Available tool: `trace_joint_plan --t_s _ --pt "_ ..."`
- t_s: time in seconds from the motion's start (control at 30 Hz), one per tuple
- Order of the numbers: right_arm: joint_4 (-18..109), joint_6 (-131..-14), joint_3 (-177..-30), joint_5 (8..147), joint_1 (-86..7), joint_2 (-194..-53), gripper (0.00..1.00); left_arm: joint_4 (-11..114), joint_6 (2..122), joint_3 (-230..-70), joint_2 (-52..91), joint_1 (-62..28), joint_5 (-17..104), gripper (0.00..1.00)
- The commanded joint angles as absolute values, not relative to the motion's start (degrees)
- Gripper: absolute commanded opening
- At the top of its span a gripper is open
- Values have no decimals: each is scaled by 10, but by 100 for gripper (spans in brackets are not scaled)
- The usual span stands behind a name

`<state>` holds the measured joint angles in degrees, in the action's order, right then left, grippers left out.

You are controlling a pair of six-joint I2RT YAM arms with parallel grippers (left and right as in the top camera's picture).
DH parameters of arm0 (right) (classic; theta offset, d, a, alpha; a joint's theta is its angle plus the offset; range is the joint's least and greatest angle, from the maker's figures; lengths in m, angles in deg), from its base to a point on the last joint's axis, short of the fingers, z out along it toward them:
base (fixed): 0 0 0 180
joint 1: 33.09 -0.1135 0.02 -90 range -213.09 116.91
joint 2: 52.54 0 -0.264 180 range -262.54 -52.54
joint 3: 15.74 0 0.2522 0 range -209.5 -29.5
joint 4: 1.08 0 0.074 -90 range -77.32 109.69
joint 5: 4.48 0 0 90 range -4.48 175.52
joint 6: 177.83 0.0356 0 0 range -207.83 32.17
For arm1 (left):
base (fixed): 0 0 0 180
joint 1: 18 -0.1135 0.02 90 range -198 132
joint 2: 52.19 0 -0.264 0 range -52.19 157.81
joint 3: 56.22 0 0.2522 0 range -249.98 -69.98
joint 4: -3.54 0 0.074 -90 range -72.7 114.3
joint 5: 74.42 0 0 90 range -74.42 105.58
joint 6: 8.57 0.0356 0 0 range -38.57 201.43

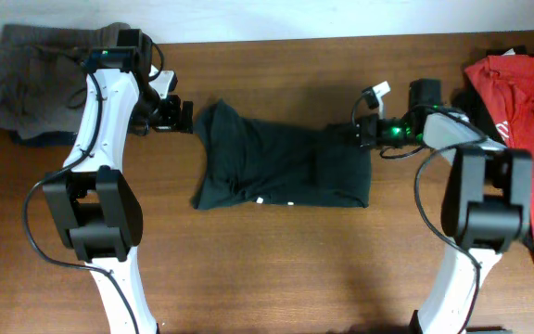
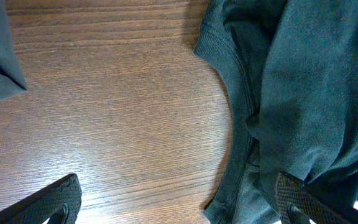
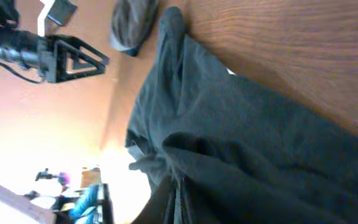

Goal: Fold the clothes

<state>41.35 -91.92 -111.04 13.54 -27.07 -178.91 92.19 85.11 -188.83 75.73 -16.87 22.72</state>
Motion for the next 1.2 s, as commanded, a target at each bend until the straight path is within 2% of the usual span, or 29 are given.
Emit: trace_joint_plan --t_s 0.0,0.13,0.2,0.43,0.57,0.73,0.93,1.07,1.17 --pt "403 -883 -1107 61 -301 -1832 15 925 856 -1897 751 -169 236 99" --pt "403 -823 -1108 162 -317 -1838 20 925 856 -1897 751 -169 236 99" --pt "414 -824 -1114 162 -314 -1834 20 927 856 -1897 751 -169 236 99" --pt "593 -885 -1159 365 -312 -1720 25 929 856 -1897 751 -169 236 99" --pt "644 -891 -1161 400 -312 -1620 36 925 856 -1897 751 -169 236 99" --pt "736 -952 -1134 394 -324 -1624 36 925 856 -1897 751 -169 236 99" --pt "639 -974 -990 300 -353 -1626 41 923 856 -1897 751 -168 236 99" --pt "567 -957 -908 281 -354 -1636 54 923 856 -1897 751 -169 236 99" --pt "562 -959 -888 282 -354 -1656 56 923 856 -1897 751 -169 236 99"
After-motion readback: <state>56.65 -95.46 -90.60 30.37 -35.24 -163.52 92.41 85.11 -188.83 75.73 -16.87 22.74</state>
